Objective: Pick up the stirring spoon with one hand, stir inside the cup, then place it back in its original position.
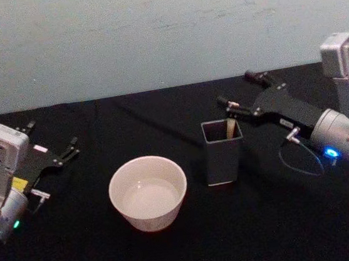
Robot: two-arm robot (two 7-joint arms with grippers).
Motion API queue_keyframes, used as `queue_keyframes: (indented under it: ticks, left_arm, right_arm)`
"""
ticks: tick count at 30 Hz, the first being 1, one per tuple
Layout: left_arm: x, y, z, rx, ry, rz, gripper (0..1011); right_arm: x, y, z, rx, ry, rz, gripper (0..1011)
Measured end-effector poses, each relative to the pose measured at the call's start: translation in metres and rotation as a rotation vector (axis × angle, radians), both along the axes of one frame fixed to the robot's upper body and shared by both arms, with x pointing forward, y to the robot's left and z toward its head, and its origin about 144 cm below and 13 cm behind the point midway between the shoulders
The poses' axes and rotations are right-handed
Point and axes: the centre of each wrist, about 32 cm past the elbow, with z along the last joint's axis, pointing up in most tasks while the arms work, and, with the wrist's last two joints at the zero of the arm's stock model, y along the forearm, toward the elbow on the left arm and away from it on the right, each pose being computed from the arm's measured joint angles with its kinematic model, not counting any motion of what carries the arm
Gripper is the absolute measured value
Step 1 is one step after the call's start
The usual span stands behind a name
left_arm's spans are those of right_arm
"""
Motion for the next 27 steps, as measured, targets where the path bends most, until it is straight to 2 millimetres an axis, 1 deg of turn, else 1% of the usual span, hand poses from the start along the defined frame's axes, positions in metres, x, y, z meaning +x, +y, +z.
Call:
queue_keyframes:
  ticks: [4,7,12,14,17,19,20,23,27]
  left_arm:
    - [0.000,0.000,0.000,0.000,0.000,0.000,1001]
    - [0.000,0.000,0.000,0.000,0.000,0.000,1002]
    - [0.000,0.000,0.000,0.000,0.000,0.000,1001]
    - [0.000,0.000,0.000,0.000,0.000,0.000,1001]
    - [0.000,0.000,0.000,0.000,0.000,0.000,1001]
    - [0.000,0.000,0.000,0.000,0.000,0.000,1001]
    - [0.000,0.000,0.000,0.000,0.000,0.000,1001]
    - [0.000,0.000,0.000,0.000,0.000,0.000,1001]
    - [0.000,0.000,0.000,0.000,0.000,0.000,1001]
  right_arm:
    - [-0.008,0.004,-0.003,0.035,-0.088,-0.113,1003]
    - [-0.014,0.007,-0.008,0.044,-0.155,-0.255,1003]
    - [-0.018,0.006,-0.016,0.017,-0.171,-0.390,1003]
    - [-0.019,0.005,-0.021,0.001,-0.164,-0.419,1002]
    - [-0.021,0.000,-0.033,-0.049,-0.121,-0.468,1002]
    - [-0.023,-0.002,-0.039,-0.070,-0.097,-0.480,1002]
    - [-0.025,-0.004,-0.046,-0.092,-0.070,-0.490,1002]
    - [-0.029,-0.007,-0.056,-0.120,-0.008,-0.503,1003]
    - [-0.031,-0.011,-0.067,-0.140,0.057,-0.510,1003]
